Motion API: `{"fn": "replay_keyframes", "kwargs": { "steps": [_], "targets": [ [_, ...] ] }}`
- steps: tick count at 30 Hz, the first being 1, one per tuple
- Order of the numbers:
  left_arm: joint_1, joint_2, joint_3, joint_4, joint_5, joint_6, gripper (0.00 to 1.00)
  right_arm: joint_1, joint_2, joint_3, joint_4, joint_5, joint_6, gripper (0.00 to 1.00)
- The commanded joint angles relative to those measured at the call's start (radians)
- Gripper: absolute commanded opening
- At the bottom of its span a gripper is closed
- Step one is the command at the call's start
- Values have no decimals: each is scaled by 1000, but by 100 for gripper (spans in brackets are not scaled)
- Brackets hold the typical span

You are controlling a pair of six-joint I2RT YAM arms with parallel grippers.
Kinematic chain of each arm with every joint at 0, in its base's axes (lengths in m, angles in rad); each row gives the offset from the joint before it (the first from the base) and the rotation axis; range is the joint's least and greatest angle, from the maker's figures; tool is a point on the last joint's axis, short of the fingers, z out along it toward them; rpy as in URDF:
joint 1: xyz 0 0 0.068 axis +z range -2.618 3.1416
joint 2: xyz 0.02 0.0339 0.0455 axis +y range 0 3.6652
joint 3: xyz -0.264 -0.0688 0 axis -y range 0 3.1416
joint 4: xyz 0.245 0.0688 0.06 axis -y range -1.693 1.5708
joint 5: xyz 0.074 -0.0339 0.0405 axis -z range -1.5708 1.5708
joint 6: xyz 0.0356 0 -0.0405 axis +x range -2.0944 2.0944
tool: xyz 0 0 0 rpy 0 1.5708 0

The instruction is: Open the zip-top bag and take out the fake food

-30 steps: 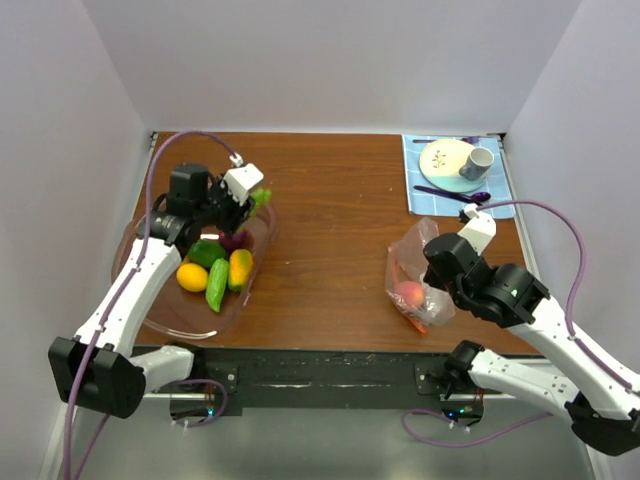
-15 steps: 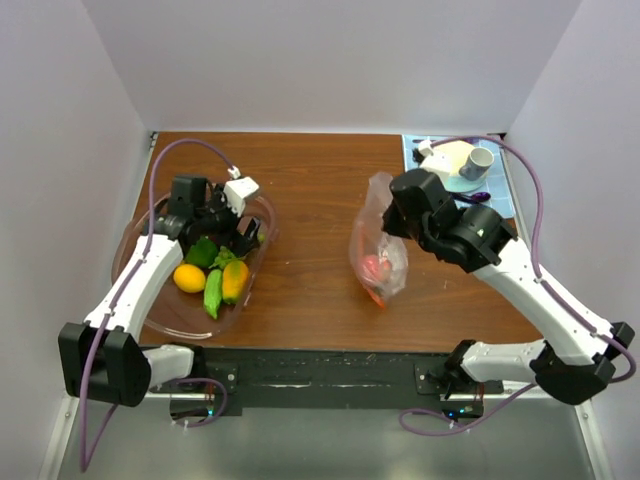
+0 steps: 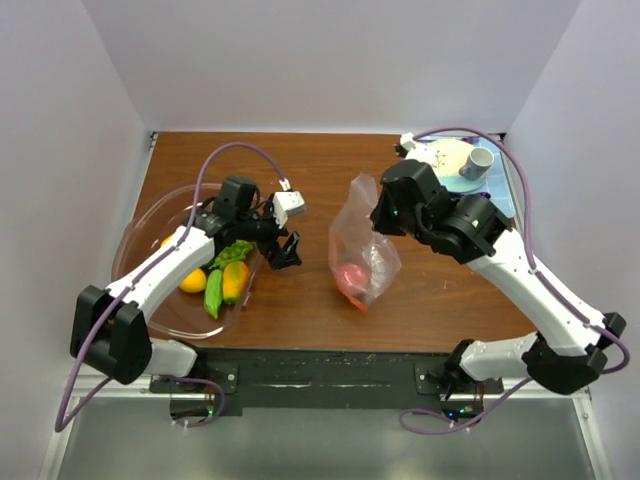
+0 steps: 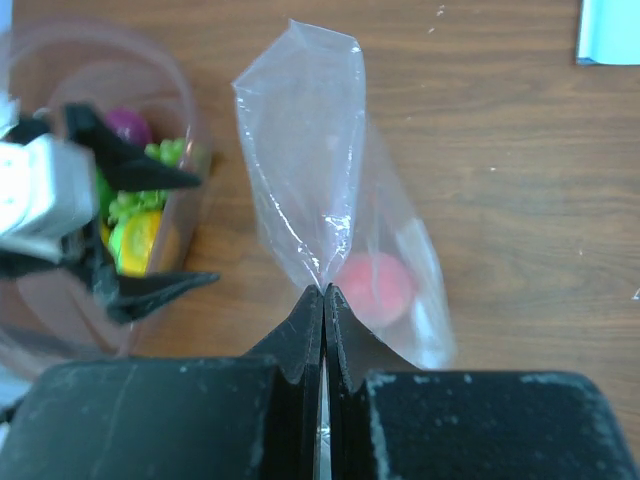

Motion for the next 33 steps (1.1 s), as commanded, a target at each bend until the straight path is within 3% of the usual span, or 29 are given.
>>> {"fn": "replay_keyframes", "kwargs": {
  "steps": [1, 2, 3, 4, 5, 7, 11, 16, 21, 22, 25, 33],
  "targets": [
    [-1, 25, 34, 49, 25, -5, 100, 109, 69, 316, -86, 147, -102, 0],
    [-1, 31, 32, 61, 28, -16, 100, 98, 72, 235, 2, 66, -164, 0],
    [-1, 37, 35, 67, 36, -25, 100, 64, 119, 271, -44, 20, -121, 0],
    [-3, 42, 40, 69, 40, -29, 100, 76, 227, 488, -244, 28, -99, 0],
    [-3, 45, 39, 77, 42, -36, 100, 102, 221, 506, -267, 100, -78, 0],
    [-4, 48, 29, 89, 62, -37, 100, 105, 134, 306, -66, 43, -133, 0],
    [-55, 63, 32, 95, 103, -28, 100, 59, 129, 326, -154, 217, -144, 0],
    [-349, 128, 141, 81, -16, 30, 100, -207, 60, 125, -103, 245, -185, 0],
    [-559, 312, 311, 31, -148, 119, 100, -343, -8, -78, -77, 260, -133, 0],
    [-598, 336, 359, 23, -168, 131, 100, -349, -22, -129, -78, 324, -116, 0],
    [-633, 456, 443, 23, -162, 139, 100, -396, -64, -158, -150, 490, -6, 0],
    [-635, 597, 562, 130, -115, 139, 100, -531, -108, -217, -195, 599, 85, 0]
  ]
}}
